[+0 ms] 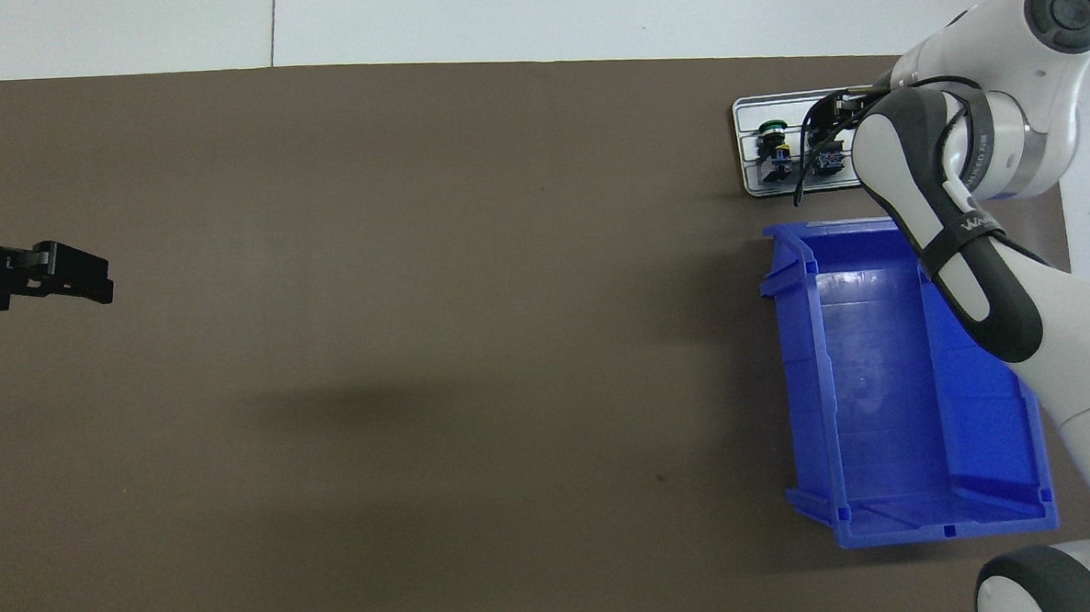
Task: Place and press button with both arms
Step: 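Reach the right gripper to the metal tray and grasp a button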
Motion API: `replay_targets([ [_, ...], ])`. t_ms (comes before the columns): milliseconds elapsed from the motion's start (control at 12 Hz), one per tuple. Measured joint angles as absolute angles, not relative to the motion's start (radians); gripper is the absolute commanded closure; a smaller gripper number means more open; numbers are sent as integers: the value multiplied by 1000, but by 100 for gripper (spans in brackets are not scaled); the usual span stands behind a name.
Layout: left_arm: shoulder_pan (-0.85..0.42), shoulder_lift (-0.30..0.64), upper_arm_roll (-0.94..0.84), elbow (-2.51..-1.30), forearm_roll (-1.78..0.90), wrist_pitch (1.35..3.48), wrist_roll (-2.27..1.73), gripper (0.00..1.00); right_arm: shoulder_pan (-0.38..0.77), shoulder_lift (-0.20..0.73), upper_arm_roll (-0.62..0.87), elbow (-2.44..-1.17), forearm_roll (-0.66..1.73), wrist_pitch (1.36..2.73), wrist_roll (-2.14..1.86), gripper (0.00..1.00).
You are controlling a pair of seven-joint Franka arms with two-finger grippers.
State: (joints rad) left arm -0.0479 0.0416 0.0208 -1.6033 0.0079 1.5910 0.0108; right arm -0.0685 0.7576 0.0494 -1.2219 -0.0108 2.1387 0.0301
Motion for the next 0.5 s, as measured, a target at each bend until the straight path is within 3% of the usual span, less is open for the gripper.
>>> replay_targets([
  [499, -48, 42, 21, -1603, 8, 1591, 11, 0, -58, 789, 51, -1219, -21, 2161, 30, 15],
])
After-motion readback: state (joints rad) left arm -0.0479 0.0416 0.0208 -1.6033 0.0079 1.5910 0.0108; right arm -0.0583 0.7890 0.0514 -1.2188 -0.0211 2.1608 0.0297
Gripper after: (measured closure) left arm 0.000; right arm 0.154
